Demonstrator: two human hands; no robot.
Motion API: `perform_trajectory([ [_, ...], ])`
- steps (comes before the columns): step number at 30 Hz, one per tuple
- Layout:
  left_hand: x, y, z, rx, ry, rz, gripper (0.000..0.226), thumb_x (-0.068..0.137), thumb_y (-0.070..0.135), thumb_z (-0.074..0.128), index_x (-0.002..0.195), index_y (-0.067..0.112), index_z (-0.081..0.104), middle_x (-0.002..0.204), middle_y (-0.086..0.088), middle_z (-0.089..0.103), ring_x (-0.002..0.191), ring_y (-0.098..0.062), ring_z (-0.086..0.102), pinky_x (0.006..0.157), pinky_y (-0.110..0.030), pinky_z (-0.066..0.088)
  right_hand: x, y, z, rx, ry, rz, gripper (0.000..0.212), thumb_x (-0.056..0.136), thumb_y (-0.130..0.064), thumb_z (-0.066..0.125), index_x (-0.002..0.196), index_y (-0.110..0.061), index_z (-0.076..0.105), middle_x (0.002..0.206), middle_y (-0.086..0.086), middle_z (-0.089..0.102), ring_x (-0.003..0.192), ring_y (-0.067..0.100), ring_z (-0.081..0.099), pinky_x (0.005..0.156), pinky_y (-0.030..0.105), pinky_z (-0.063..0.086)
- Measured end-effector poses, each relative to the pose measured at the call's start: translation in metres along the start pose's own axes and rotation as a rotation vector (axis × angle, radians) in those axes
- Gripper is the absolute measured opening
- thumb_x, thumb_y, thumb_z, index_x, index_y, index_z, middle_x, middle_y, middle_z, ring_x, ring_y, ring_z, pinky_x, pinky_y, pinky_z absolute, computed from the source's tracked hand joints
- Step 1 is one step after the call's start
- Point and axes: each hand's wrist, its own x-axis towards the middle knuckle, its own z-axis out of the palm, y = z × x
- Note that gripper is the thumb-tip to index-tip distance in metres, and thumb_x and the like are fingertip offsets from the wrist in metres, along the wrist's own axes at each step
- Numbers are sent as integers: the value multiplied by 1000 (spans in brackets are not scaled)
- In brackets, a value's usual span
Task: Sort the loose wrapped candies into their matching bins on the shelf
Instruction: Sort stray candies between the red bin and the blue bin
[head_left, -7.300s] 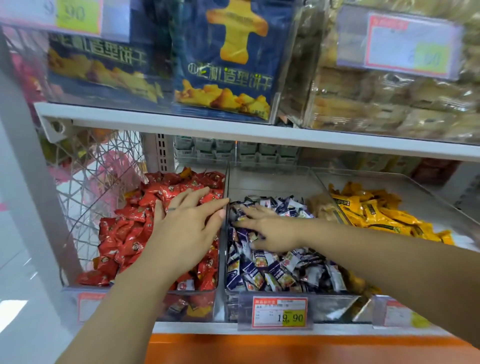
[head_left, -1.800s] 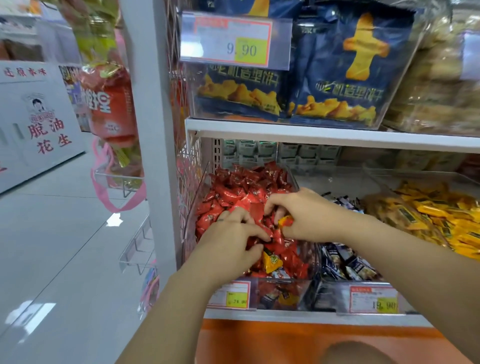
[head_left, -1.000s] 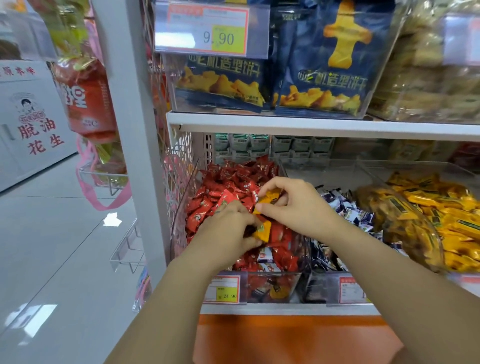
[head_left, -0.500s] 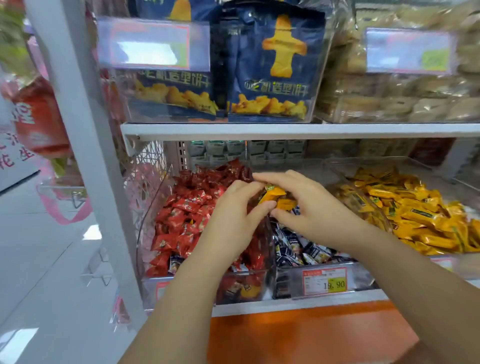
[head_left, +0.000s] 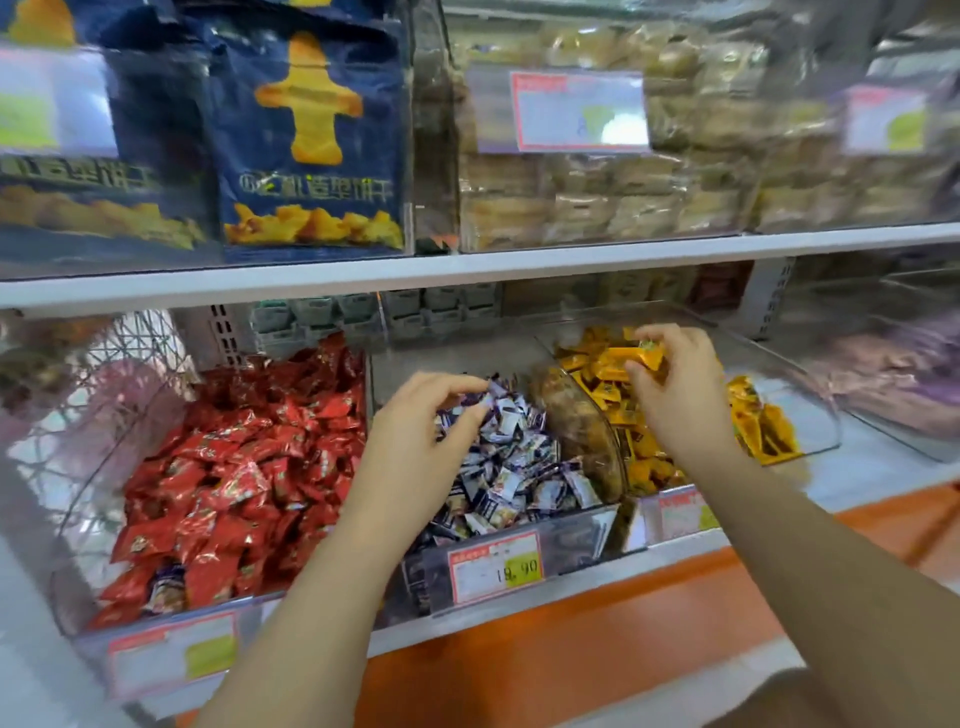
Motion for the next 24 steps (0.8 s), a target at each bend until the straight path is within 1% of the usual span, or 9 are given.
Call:
perform_trajectory([
  [3, -1, -6, -2, 94, 18, 20, 18, 91, 17, 60, 103, 30, 66, 101, 20, 56, 93, 6, 50, 81, -1, 36, -1, 25, 4, -154, -230, 82, 41, 93, -14, 56, 133, -15, 51, 134, 12, 50, 117, 29, 50, 96, 33, 39],
  [6, -4, -14, -13, 158, 38, 37, 19, 90, 15, 60, 104, 26, 68, 102, 18, 56, 92, 6, 51, 82, -2, 33, -3, 17, 2, -131, -244, 67, 39, 94, -15, 54, 133, -15, 52, 130, 10, 56, 100, 27, 59, 80, 31, 44],
  [7, -6, -16, -19, 169, 41, 37, 19, 91, 14, 60, 104, 25, 68, 102, 17, 57, 90, 6, 51, 81, -2, 33, -3, 9, 2, -116, -229, 37, 37, 94, -15, 53, 131, -15, 53, 130, 9, 57, 99, 26, 59, 79, 30, 42],
  [9, -11, -21, -34, 179, 52, 24, 19, 90, 13, 59, 103, 25, 68, 100, 17, 58, 87, 7, 52, 79, 1, 33, -5, -12, 4, -77, -230, -30, 35, 94, -16, 55, 128, -16, 56, 130, 4, 57, 111, 22, 56, 88, 25, 39],
  [11, -17, -25, -51, 183, 58, 1, 20, 90, 11, 60, 101, 25, 68, 97, 20, 58, 88, 11, 52, 77, 2, 33, -11, -36, 12, -2, -285, -80, 31, 93, -17, 56, 123, -17, 59, 123, -1, 61, 108, 14, 56, 88, 19, 37],
  [14, -28, -32, -80, 180, 39, -69, 27, 89, 10, 61, 93, 36, 62, 94, 21, 59, 85, 8, 57, 78, -7, 42, -24, -78, 30, 84, -406, -199, 26, 92, -17, 58, 117, -19, 64, 110, -5, 66, 97, 4, 57, 87, 14, 43],
  [16, -36, -38, -102, 190, -6, -142, 33, 89, 11, 62, 88, 44, 59, 95, 22, 61, 85, 2, 61, 81, -16, 47, -36, -109, 41, 129, -522, -301, 24, 92, -16, 57, 115, -21, 65, 107, -8, 66, 95, 1, 58, 83, 2, 41],
  [20, -58, -44, -146, 257, -115, -228, 29, 89, 14, 62, 83, 43, 59, 74, 24, 61, 70, 14, 56, 65, -1, 37, -57, -162, 56, 139, -735, -474, 19, 94, -20, 56, 107, -24, 69, 99, -13, 66, 90, -1, 58, 71, 5, 39],
  [24, -82, -52, -173, 288, -197, -326, 21, 91, 18, 61, 81, 37, 61, 68, 34, 60, 69, 15, 54, 63, -4, 37, -69, -189, 74, -1, -985, -567, 19, 94, -18, 54, 101, -24, 70, 93, -11, 68, 77, -4, 58, 65, 6, 41],
])
